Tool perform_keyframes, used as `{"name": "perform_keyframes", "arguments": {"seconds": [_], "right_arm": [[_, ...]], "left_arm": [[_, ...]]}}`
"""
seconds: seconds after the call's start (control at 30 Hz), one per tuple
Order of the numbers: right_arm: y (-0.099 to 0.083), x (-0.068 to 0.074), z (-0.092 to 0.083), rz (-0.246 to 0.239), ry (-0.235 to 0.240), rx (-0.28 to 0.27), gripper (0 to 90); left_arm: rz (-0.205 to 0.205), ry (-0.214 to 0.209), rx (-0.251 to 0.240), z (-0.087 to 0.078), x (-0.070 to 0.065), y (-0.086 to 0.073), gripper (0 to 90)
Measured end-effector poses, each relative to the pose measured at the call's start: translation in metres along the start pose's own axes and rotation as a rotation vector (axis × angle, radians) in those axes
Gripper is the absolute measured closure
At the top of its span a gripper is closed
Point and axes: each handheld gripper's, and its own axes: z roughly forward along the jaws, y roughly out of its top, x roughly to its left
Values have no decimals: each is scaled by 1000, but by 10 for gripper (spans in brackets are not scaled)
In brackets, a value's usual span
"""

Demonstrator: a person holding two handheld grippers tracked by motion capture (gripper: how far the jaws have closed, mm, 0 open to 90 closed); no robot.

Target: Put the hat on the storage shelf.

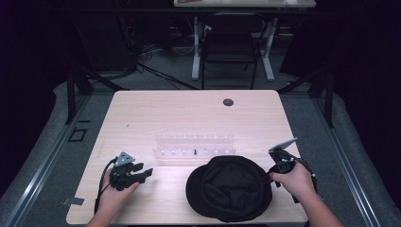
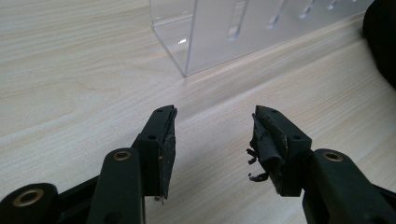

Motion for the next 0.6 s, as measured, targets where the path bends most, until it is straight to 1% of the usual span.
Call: {"name": "perform_keyframes", "arguments": {"seconds": [0.03,0.07,0.1,0.13,0.17,0.2,0.23,0.3,0.37,0.43,0.47,0.5,0.53,0.57,0.6], "right_arm": [[0,0,-2,7,8,2,873],[0,-2,-5,-8,8,34,873],[-3,-2,-8,12,21,20,874],[-3,-2,-8,12,21,20,874],[-3,-3,-14,-2,28,46,875],[-6,1,-12,49,56,-20,875],[-5,0,-16,26,47,13,874],[-6,2,-18,30,56,7,875],[-6,3,-23,19,56,17,875],[-7,7,-27,24,57,5,873],[-8,9,-28,38,55,-9,873],[-6,7,-32,10,46,32,873],[-6,7,-32,10,46,32,873],[-7,9,-31,35,59,5,873],[-6,10,-33,31,67,20,873]], "left_arm": [[0,1,1,0,0,0,496],[-1,-2,-3,0,0,0,496],[-2,-1,-4,0,0,0,496],[-2,-1,-4,0,0,0,496],[-2,1,-2,0,0,0,496],[-2,1,-2,0,0,0,496],[-2,2,-3,0,0,0,496],[2,4,-5,0,0,0,496],[1,3,-3,0,0,0,496],[-2,1,-1,-1,0,0,496],[-2,1,-1,-1,0,0,496],[-2,1,-1,-1,0,0,495],[-2,1,-1,-1,0,0,496],[-2,1,-1,0,0,0,496],[-5,3,-4,0,0,0,496]]}}
